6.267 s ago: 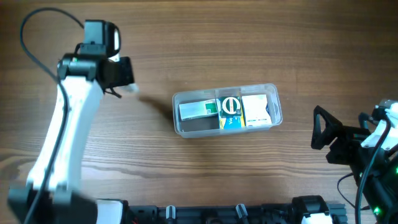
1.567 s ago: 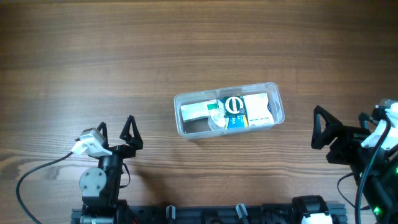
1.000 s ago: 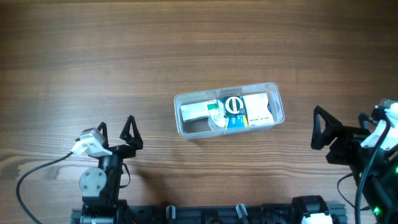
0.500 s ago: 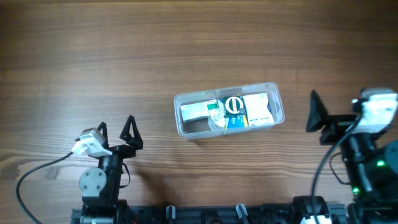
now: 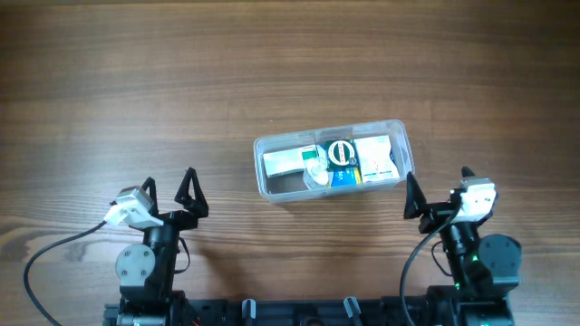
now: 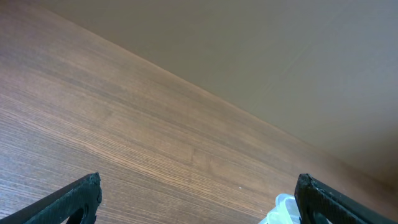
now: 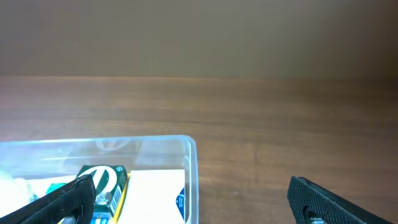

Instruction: Pack container

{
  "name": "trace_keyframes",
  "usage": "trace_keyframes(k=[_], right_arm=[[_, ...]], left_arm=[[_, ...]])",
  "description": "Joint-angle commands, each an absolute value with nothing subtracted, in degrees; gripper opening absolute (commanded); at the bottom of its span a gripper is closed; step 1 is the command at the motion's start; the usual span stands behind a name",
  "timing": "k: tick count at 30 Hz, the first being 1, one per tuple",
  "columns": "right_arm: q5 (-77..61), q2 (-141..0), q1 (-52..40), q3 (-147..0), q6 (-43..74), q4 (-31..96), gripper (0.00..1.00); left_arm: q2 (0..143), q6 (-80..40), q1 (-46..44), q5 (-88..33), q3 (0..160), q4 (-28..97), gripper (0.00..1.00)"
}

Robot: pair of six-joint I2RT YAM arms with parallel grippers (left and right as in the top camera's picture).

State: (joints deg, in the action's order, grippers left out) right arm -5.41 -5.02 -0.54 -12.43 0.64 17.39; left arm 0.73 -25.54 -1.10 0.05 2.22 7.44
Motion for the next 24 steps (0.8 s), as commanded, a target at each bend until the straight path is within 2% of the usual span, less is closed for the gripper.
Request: trace_keyframes(k=[1,11,16,24], right_arm=[[-6.48,-0.69,-0.08,-7.53,1.65,13.52,1.00],[-3.51,-0.21,-0.01,-4.38,1.61,9.82,1.00],[-3.36,-0.21,-0.01,-3.99,1.43,-10.07,1.00],[-3.05,-0.21,-0.01,-0.30,4.69,-7.86,1.00]], left_arm=[[0.16,-24.40,-1.10,-0.60,1.80,7.22,1.00],[0.16,-24.40,-1.10,-0.60,1.80,7.22,1.00],[0.16,-24.40,-1.10,-0.62,1.80,7.22,1.00],[0.16,-24.40,-1.10,-0.62,1.80,7.22,1.00]])
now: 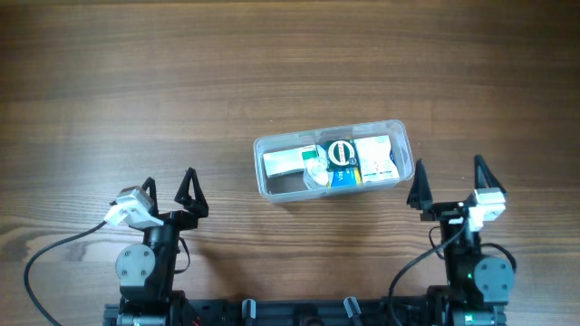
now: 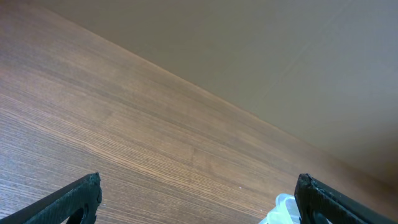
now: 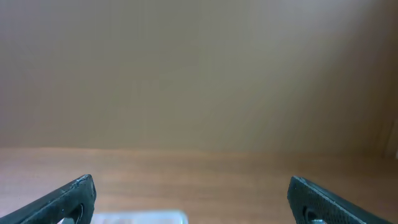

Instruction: Pack container

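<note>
A clear plastic container (image 1: 333,159) lies at the table's middle, holding a white box at its left end, a white pack at its right end, and a blue and green pack with a round logo (image 1: 342,154) between them. My left gripper (image 1: 169,185) rests open near the front left, empty. My right gripper (image 1: 448,182) rests open just right of the container's right end, empty. A corner of the container (image 2: 283,210) shows in the left wrist view, and its rim (image 3: 140,217) peeks in at the bottom of the right wrist view.
The wooden table (image 1: 136,81) stretches all round the container. A plain wall (image 3: 199,68) fills most of the right wrist view. Cables run from both arm bases at the front edge.
My right gripper has drawn back and turned to face straight ahead; its camera now shows mostly wall and only the container's rim. The left arm and the container have not moved.
</note>
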{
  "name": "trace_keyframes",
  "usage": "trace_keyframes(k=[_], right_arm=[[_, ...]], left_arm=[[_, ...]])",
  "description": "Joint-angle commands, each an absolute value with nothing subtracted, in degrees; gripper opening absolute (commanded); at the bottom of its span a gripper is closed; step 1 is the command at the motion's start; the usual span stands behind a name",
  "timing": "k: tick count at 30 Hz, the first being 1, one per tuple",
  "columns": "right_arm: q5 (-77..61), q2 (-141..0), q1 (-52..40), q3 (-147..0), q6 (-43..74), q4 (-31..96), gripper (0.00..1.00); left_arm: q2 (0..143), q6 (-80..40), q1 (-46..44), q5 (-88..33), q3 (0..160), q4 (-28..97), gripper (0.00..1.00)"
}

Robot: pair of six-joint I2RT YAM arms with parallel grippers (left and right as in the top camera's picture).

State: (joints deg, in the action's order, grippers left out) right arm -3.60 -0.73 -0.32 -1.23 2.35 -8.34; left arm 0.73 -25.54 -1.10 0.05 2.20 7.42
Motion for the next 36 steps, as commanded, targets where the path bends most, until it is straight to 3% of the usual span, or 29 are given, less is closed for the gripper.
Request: trace_keyframes(k=[1,5,36], right_arm=[[-3.09,-0.21,-0.01,-0.30,4.71,-6.96,1.00],[-4.58,-0.43,-0.03,-0.30,4.69,-0.19,1.00],[-4.56,-2.07,-0.03,-0.30,4.67,-0.19,1.00]], left_arm=[[0.16,-24.40,-1.10,-0.60,1.80,7.22,1.00],[0.16,-24.40,-1.10,-0.60,1.80,7.22,1.00],[0.16,-24.40,-1.10,-0.60,1.80,7.22,1.00]])
